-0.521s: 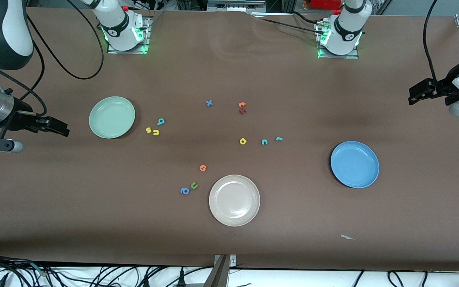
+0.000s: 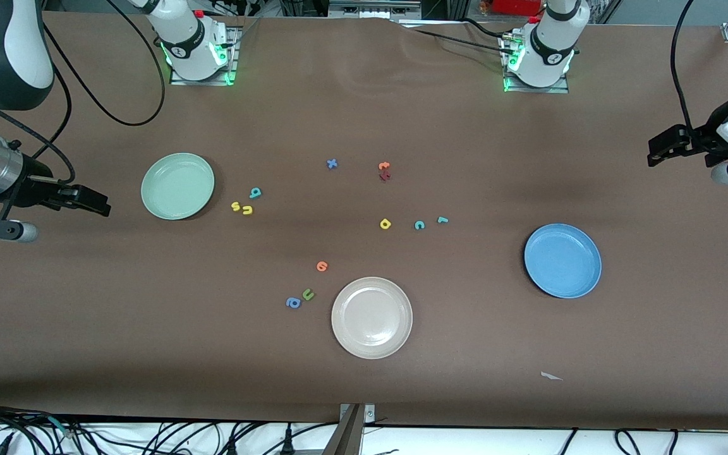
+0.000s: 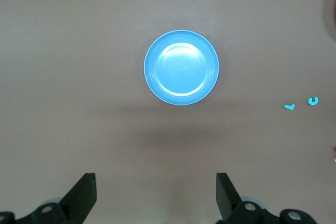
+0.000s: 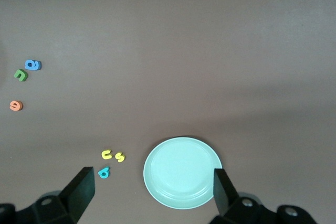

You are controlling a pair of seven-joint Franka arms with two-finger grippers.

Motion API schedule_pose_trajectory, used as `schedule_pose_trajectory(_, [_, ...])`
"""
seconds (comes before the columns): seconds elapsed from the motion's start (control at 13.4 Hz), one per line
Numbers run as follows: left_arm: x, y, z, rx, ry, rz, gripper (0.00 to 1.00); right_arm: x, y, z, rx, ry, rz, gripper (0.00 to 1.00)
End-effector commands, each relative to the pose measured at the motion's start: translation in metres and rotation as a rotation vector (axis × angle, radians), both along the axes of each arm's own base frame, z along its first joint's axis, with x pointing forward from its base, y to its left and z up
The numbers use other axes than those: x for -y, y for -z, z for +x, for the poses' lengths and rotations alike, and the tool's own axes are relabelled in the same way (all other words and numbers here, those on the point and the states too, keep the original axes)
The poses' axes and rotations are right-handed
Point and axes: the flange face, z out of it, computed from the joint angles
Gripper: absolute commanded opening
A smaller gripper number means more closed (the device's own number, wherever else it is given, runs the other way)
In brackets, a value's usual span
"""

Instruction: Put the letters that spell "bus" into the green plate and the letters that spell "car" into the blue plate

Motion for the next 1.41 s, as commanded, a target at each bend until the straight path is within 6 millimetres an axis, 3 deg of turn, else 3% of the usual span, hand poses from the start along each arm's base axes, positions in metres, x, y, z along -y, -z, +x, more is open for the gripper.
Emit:
schedule_pose_trajectory(0.0, [-0.0001, -0.0019, -0.0056, -0.003, 0.02, -0.015, 1.0, -0.0028, -0.0052, -0.0034, -0.001, 0.006, -0.005, 1.0])
schedule_pose_trajectory(1.34, [0.0001, 0.0046, -0.0045, -0.028, 0.018, -0.014, 1.0, -0.0037, -0.0044, -0.0037, -0.004, 0.008, -0.004, 1.0])
